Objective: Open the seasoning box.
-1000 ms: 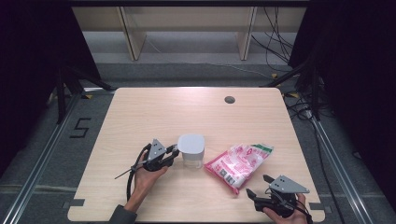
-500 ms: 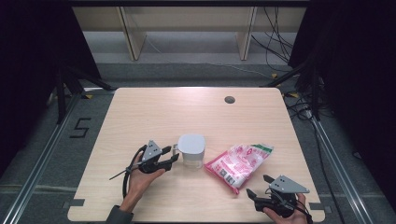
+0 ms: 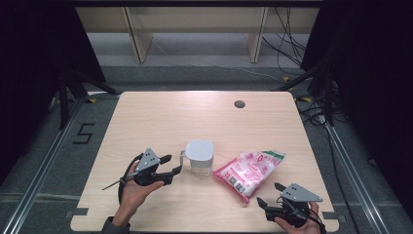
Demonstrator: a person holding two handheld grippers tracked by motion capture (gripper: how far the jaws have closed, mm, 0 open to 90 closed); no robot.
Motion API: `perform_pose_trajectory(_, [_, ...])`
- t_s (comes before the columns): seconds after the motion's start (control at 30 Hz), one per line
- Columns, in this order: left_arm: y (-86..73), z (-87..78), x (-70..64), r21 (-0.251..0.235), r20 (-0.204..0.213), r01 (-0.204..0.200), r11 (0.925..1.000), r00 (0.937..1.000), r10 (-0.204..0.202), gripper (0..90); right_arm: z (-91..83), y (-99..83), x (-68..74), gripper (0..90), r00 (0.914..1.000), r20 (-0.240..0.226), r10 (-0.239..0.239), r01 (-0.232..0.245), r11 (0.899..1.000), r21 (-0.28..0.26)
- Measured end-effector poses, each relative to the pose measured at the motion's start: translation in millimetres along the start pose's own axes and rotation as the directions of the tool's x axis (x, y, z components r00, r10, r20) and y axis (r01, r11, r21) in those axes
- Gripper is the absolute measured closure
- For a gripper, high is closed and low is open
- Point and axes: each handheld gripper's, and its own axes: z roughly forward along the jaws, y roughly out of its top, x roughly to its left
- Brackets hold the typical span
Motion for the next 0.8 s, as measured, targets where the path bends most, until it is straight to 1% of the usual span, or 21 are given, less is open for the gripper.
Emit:
perform_pose_trajectory(0.03, [2.1,-1.4,-0.4,0.001,-0.011,-0.005,1.0,0.9999,0.005,43.5,0.6,0.1,-0.5,20.2,1.0,-0.009,-0.001,0.001,1.0,0.001])
perform_pose_trajectory(0.07, [2.9,-1.7,-0.4,-0.002,-0.011,-0.008,1.0,0.9999,0.008,46.1,0.7,0.0,-0.6,20.2,0.9999,-0.011,0.001,-0.001,1.0,0.002])
perform_pose_trajectory(0.1, [4.3,-3.1,-0.6,-0.006,-0.019,-0.025,0.9997,0.9995,0.025,48.9,0.7,0.0,-0.8,20.2,0.9999,-0.012,0.001,-0.001,1.0,0.002])
perform_pose_trajectory(0.13, [4.7,-3.9,-1.0,-0.01,-0.017,-0.027,0.9996,0.9995,0.027,53.1,1.0,0.2,-1.0,20.2,1.0,-0.007,-0.007,0.007,1.0,-0.001])
perform_pose_trajectory(0.17, [5.3,-4.7,-1.2,-0.024,-0.013,-0.037,0.999,0.9992,0.037,58.0,1.0,0.3,-1.0,20.2,1.0,-0.002,-0.005,0.005,1.0,-0.003])
perform_pose_trajectory(0.2, [6.2,-6.2,-1.8,-0.026,-0.024,-0.053,0.9983,0.9983,0.052,62.8,0.3,0.5,-0.9,20.2,1.0,0.002,-0.006,0.006,1.0,0.0])
perform_pose_trajectory(0.23, [6.2,-6.2,-1.8,-0.026,-0.024,-0.053,0.9983,0.9983,0.052,68.2,0.9,0.6,-0.8,20.2,1.0,-0.007,-0.007,0.007,1.0,-0.001])
perform_pose_trajectory(0.27, [8.3,-8.3,-2.7,-0.041,-0.03,-0.079,0.996,0.9965,0.078,73.2,0.7,0.6,-0.5,20.3,1.0,-0.005,0.001,-0.001,1.0,-0.001])
perform_pose_trajectory(0.3, [9.5,-8.9,-3.1,-0.05,-0.04,-0.083,0.9953,0.9959,0.081,77.5,1.0,0.8,-0.6,20.3,1.0,-0.004,-0.003,0.003,1.0,0.0])
perform_pose_trajectory(0.37, [14.4,-8.2,-3.1,-0.076,-0.044,-0.084,0.9936,0.9958,0.081,82.8,1.7,0.8,-0.6,20.3,0.9999,-0.01,-0.003,0.003,1.0,0.002])
perform_pose_trajectory(0.4, [17.0,-6.7,-3.8,-0.094,-0.031,-0.071,0.993,0.9972,0.069,84.5,1.8,0.8,-0.8,20.2,1.0,-0.009,-0.003,0.003,1.0,0.004])
perform_pose_trajectory(0.5, [27.1,-2.8,-6.0,-0.114,-0.035,-0.099,0.9886,0.9948,0.095,86.9,1.2,0.6,-1.1,20.3,1.0,-0.004,-0.005,0.005,1.0,0.003])
perform_pose_trajectory(0.53, [30.5,-1.5,-7.3,-0.118,-0.032,-0.095,0.9884,0.9953,0.092,87.3,0.9,0.7,-0.7,20.3,1.0,-0.002,0.003,-0.003,1.0,0.005])
perform_pose_trajectory(0.57, [32.2,-0.2,-7.6,-0.126,-0.028,-0.096,0.9873,0.9953,0.093,87.5,1.3,0.8,-0.9,20.2,1.0,-0.002,-0.002,0.002,1.0,0.003])
perform_pose_trajectory(0.7, [36.7,6.1,-8.4,-0.121,-0.025,-0.101,0.9875,0.9948,0.099,87.6,1.4,0.8,-0.3,20.2,1.0,0.003,-0.004,0.004,1.0,0.004])
perform_pose_trajectory(0.73, [37.4,7.9,-7.2,-0.117,-0.025,-0.099,0.9882,0.995,0.097,87.6,1.1,1.0,0.0,20.3,0.9999,0.012,-0.008,0.007,1.0,0.006])
perform_pose_trajectory(0.77, [38.0,9.9,-5.7,-0.12,-0.023,-0.093,0.9884,0.9956,0.091,87.6,2.0,1.2,-0.1,20.3,1.0,-0.004,-0.004,0.004,1.0,0.007])
perform_pose_trajectory(0.8, [38.6,12.2,-3.7,-0.121,-0.02,-0.084,0.9891,0.9964,0.082,87.5,1.5,1.1,0.8,20.3,0.9999,0.011,-0.004,0.004,1.0,0.008])
